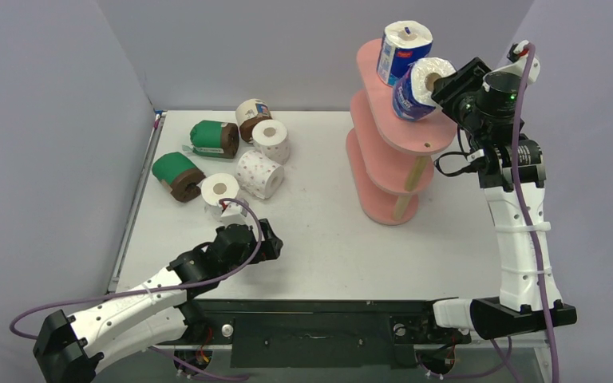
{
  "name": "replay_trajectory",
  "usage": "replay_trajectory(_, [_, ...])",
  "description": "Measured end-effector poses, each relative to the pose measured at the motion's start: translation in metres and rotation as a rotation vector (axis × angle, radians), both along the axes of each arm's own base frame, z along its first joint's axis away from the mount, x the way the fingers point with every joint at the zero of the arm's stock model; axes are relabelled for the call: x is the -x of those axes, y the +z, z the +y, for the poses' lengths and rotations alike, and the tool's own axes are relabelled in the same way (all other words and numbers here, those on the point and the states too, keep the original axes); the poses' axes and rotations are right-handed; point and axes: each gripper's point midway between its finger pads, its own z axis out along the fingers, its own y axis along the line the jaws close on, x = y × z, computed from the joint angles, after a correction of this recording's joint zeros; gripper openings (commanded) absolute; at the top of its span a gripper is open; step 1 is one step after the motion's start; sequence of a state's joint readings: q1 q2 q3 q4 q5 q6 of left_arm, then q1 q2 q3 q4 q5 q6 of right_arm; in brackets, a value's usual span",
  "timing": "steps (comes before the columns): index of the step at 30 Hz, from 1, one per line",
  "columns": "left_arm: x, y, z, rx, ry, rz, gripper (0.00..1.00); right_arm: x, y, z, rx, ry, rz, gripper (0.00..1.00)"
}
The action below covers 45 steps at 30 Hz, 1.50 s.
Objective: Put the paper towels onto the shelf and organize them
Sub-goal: Place the paper towel on the shelf.
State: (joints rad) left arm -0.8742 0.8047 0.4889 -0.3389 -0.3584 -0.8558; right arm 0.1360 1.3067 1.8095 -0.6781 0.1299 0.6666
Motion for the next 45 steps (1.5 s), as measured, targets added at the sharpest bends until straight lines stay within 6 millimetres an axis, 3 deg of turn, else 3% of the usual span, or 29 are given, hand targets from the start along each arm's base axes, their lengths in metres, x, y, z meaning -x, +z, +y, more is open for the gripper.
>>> replay_trajectory(23, [-0.002,0.001,-0.004,0.012,-0.007,-0.004,0.97,0.000,0.011,-0.002,-0.009,-0.004,-0.046,0.71])
replay_trajectory(32, [-0.004,0.003,-0.007,0.023,-0.011,-0.008,0.97,0.050,0.028,-0.005,0.029,0.015,-0.179,0.75])
replay_trajectory(35, [-0.004,0.002,-0.009,0.028,-0.017,-0.005,0.97,0.071,0.014,0.004,0.087,0.055,-0.229,0.83])
replay_trajectory(38, [-0.003,0.002,-0.011,0.034,-0.025,-0.002,0.97,0.083,-0.002,0.008,0.147,0.089,-0.224,0.85])
replay_trajectory(42, [-0.002,0.002,-0.015,0.043,-0.037,0.002,0.97,0.084,-0.006,0.005,0.202,0.084,-0.224,0.86])
replay_trajectory(45, [-0.002,0.003,-0.016,0.050,-0.041,0.001,0.97,0.078,-0.021,0.004,0.232,0.083,-0.195,0.87])
